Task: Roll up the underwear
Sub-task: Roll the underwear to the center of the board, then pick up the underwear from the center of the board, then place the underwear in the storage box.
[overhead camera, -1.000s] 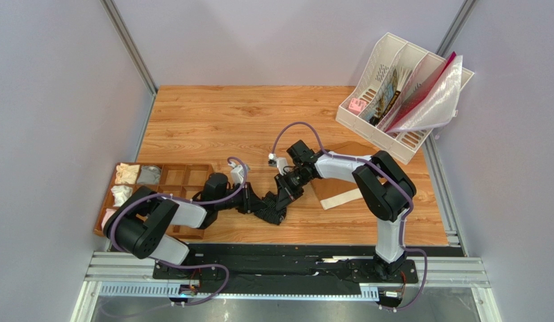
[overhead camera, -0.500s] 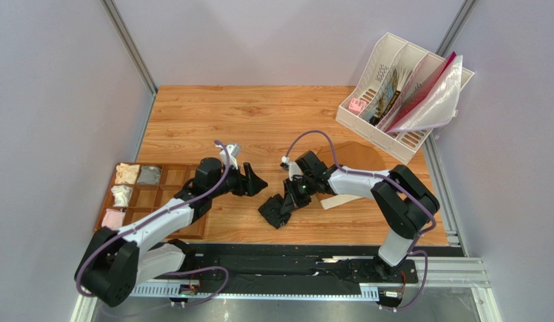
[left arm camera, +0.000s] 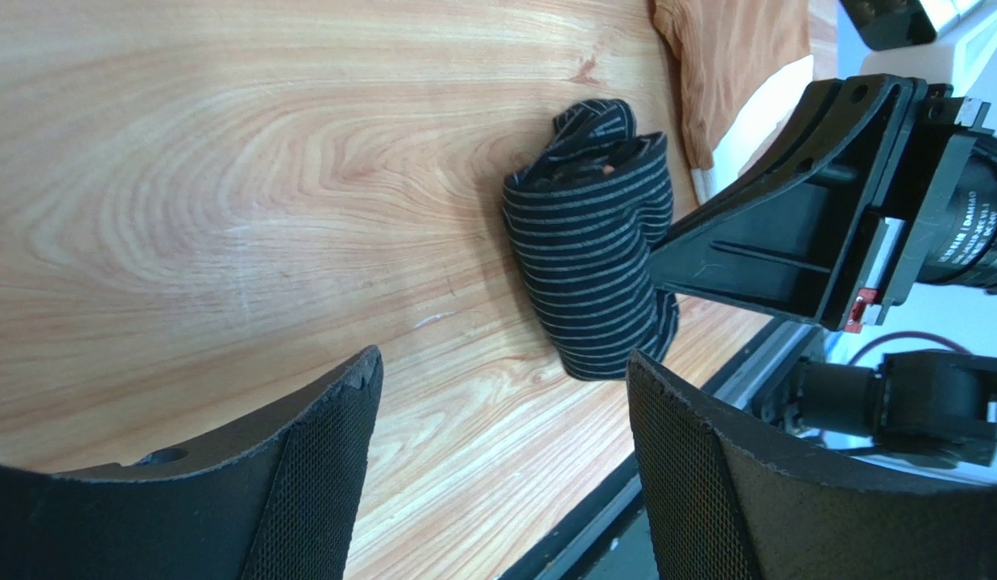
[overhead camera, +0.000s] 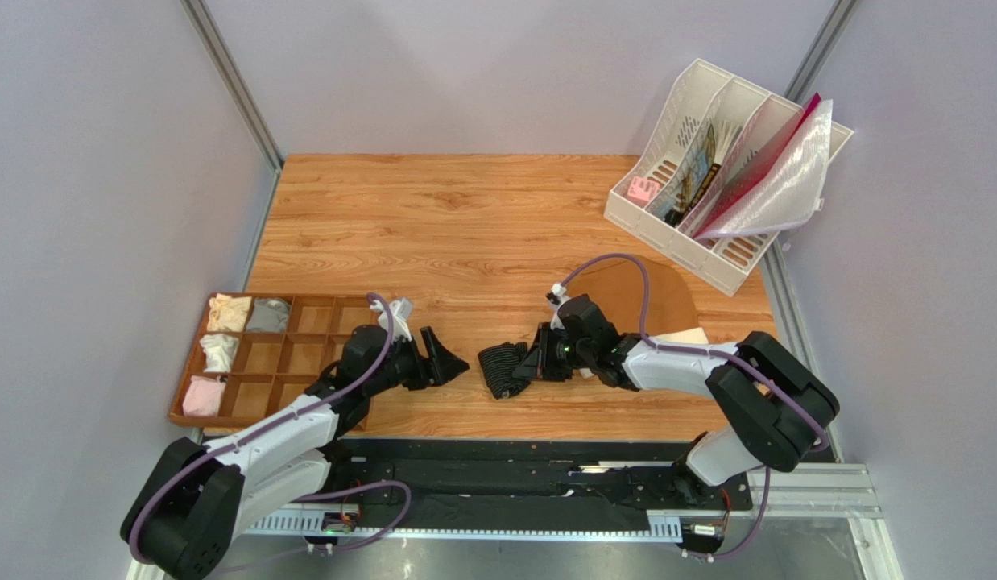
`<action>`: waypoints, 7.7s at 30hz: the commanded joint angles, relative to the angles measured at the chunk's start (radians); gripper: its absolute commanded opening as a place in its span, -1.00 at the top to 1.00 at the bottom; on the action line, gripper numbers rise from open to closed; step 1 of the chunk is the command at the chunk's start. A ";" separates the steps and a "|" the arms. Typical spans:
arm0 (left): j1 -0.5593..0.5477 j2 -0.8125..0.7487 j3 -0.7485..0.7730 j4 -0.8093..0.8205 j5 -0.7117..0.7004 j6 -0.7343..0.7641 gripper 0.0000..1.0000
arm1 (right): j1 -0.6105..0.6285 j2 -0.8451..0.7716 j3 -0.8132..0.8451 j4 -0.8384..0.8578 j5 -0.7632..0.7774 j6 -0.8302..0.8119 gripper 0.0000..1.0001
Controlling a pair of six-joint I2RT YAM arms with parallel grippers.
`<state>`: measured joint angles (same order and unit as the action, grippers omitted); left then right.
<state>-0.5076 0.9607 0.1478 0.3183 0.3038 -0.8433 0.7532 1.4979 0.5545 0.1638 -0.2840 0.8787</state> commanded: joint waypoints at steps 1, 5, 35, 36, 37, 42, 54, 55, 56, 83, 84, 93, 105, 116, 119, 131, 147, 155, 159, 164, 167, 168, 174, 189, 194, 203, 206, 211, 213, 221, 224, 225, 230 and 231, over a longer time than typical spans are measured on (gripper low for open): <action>-0.031 0.039 -0.016 0.174 -0.020 -0.083 -0.55 | 0.037 -0.008 -0.014 0.129 0.109 0.111 1.00; -0.048 0.096 -0.039 0.270 -0.040 -0.108 -0.52 | 0.047 0.022 -0.018 0.160 0.112 0.140 1.00; -0.111 0.805 -0.090 1.136 -0.017 -0.218 -0.30 | 0.081 0.096 0.016 0.145 0.105 0.149 1.00; -0.112 0.805 -0.090 1.136 -0.017 -0.215 -0.30 | 0.083 0.100 0.018 0.143 0.105 0.148 1.00; -0.117 0.799 -0.090 1.136 -0.017 -0.217 -0.31 | 0.083 0.102 0.021 0.143 0.105 0.149 1.00; -0.120 0.774 -0.076 1.076 -0.026 -0.195 -0.36 | 0.084 0.119 0.027 0.148 0.092 0.151 1.00; -0.137 0.816 -0.007 1.033 -0.023 -0.154 0.06 | 0.101 0.107 0.068 0.071 0.108 0.095 1.00; -0.141 0.810 -0.001 1.018 -0.022 -0.149 0.06 | 0.104 0.108 0.071 0.062 0.108 0.088 1.00; -0.147 0.800 0.015 0.998 -0.023 -0.140 0.06 | 0.106 0.111 0.076 0.057 0.108 0.083 1.00; -0.163 0.233 0.383 -0.485 -0.227 0.299 0.64 | 0.008 -0.332 0.076 -0.328 0.361 -0.164 -0.31; -0.149 0.214 0.391 -0.516 -0.227 0.303 0.64 | 0.005 -0.341 0.071 -0.328 0.358 -0.168 -0.31; 0.017 0.045 0.485 -0.768 -0.227 0.332 0.63 | -0.005 -0.407 0.064 -0.294 0.309 -0.230 -0.31; 0.237 0.213 0.674 -0.786 -0.195 0.470 0.64 | -0.006 -0.456 0.022 -0.273 0.210 -0.262 -0.31; 0.343 0.404 0.852 -0.858 -0.242 0.602 0.65 | -0.014 -0.536 -0.007 -0.283 0.203 -0.288 -0.32; 0.363 0.423 0.871 -0.887 -0.276 0.633 0.65 | -0.020 -0.557 -0.011 -0.291 0.204 -0.296 -0.32; 0.408 0.414 0.848 -0.941 -0.354 0.665 0.68 | -0.028 -0.608 -0.030 -0.317 0.201 -0.302 -0.32; 0.411 0.469 0.837 -0.938 -0.465 0.601 0.69 | -0.028 -0.648 -0.033 -0.343 0.200 -0.296 -0.32; 0.438 0.386 0.822 -0.917 -0.419 0.615 0.68 | -0.029 -0.640 -0.027 -0.349 0.197 -0.296 -0.32; 0.449 0.375 0.820 -0.915 -0.417 0.619 0.68 | -0.028 -0.639 -0.022 -0.356 0.198 -0.297 -0.32; 0.455 0.420 0.823 -0.924 -0.443 0.627 0.68 | -0.029 -0.639 -0.024 -0.357 0.198 -0.297 -0.32; 0.461 0.454 0.832 -0.927 -0.472 0.615 0.69 | -0.028 -0.642 -0.024 -0.357 0.198 -0.297 -0.32; 0.462 0.460 0.835 -0.932 -0.480 0.615 0.69 | -0.028 -0.645 -0.024 -0.359 0.198 -0.299 -0.32; 0.468 0.474 0.839 -0.929 -0.512 0.613 0.69 | -0.028 -0.659 -0.031 -0.369 0.201 -0.303 -0.32; 0.471 0.566 0.857 -0.935 -0.562 0.605 0.69 | -0.028 -0.676 -0.031 -0.380 0.201 -0.310 -0.32; 0.471 0.590 0.855 -0.918 -0.557 0.605 0.70 | -0.029 -0.676 -0.031 -0.385 0.207 -0.310 -0.32; 0.469 0.687 0.878 -0.943 -0.584 0.612 0.71 | -0.028 -0.680 -0.031 -0.389 0.213 -0.305 -0.32; 0.469 0.707 0.894 -0.964 -0.601 0.616 0.71 | -0.029 -0.682 -0.034 -0.389 0.218 -0.305 -0.33; 0.469 0.708 0.906 -0.979 -0.574 0.638 0.71 | -0.029 -0.680 -0.034 -0.389 0.221 -0.308 -0.33; 0.469 0.711 0.927 -0.993 -0.548 0.667 0.71 | -0.029 -0.682 -0.031 -0.394 0.223 -0.310 -0.33; 0.471 0.806 1.046 -1.133 -0.488 0.760 0.75 | -0.029 -0.686 -0.030 -0.399 0.236 -0.311 -0.33; 0.471 0.849 1.049 -1.145 -0.490 0.760 0.75 | -0.029 -0.697 -0.031 -0.403 0.238 -0.310 -0.33; 0.471 0.861 1.049 -1.144 -0.489 0.759 0.75 | -0.029 -0.700 -0.033 -0.406 0.240 -0.313 -0.33; 0.471 0.900 1.047 -1.119 -0.491 0.757 0.75 | -0.029 -0.714 -0.028 -0.425 0.250 -0.319 -0.33; 0.472 0.918 1.050 -1.121 -0.486 0.753 0.75 | -0.029 -0.717 -0.030 -0.425 0.252 -0.317 -0.33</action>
<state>-0.0502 1.7798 1.2198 -0.8062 -0.2081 -0.1066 0.7292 0.8021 0.5220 -0.2485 -0.0578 0.5777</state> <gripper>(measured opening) 0.292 0.665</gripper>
